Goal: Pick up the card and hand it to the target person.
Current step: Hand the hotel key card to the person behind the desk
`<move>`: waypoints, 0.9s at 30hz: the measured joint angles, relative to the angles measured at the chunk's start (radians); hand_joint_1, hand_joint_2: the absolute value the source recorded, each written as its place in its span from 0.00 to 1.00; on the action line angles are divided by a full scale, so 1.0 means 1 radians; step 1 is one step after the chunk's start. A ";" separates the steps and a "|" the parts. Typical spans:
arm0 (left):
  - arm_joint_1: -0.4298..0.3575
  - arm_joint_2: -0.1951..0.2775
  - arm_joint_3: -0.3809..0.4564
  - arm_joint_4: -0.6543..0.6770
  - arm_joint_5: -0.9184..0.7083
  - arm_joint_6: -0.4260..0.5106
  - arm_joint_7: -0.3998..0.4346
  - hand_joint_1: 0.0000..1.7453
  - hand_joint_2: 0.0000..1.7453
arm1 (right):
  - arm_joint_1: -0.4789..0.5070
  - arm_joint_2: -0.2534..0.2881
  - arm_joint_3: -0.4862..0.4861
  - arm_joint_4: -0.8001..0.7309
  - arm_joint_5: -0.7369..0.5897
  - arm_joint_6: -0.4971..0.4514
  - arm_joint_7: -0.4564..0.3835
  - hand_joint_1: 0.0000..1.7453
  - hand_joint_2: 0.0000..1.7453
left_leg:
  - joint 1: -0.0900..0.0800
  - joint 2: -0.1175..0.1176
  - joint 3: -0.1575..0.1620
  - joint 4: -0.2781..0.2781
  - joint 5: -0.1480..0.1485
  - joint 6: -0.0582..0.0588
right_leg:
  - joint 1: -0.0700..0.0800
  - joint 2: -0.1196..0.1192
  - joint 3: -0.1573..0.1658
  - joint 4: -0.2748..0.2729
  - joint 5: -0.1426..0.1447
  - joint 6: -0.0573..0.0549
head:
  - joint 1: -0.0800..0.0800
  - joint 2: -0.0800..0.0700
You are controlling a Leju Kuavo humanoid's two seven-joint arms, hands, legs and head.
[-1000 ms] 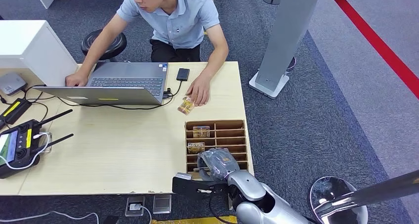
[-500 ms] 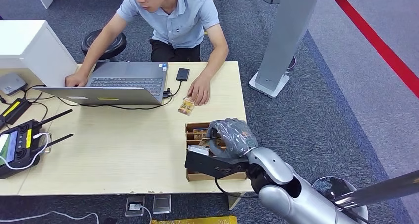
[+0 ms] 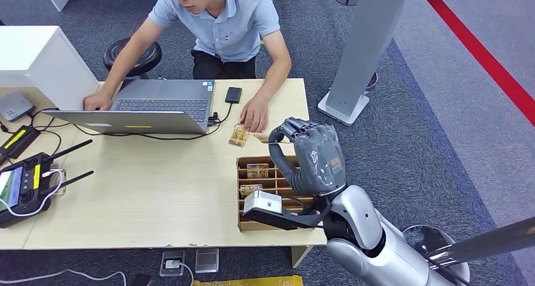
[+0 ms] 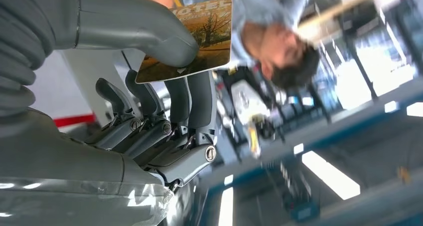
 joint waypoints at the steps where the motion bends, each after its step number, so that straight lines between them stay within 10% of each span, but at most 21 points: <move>1: -0.002 -0.001 -0.001 0.000 -0.001 0.000 0.001 0.00 1.00 | 0.000 0.005 -0.002 0.020 0.016 -0.041 -0.002 0.88 1.00 | 0.000 0.000 0.000 0.000 0.000 0.000 | 0.000 0.000 0.000 0.000 0.000 0.000 | 0.000 0.000; 27: -0.010 -0.007 -0.008 0.000 0.003 0.009 0.014 0.00 1.00 | -0.023 0.083 -0.006 0.342 0.176 -0.160 0.091 0.88 1.00 | 0.000 0.000 0.000 0.000 0.000 0.000 | 0.000 0.000 0.000 0.000 0.000 0.000 | 0.001 0.000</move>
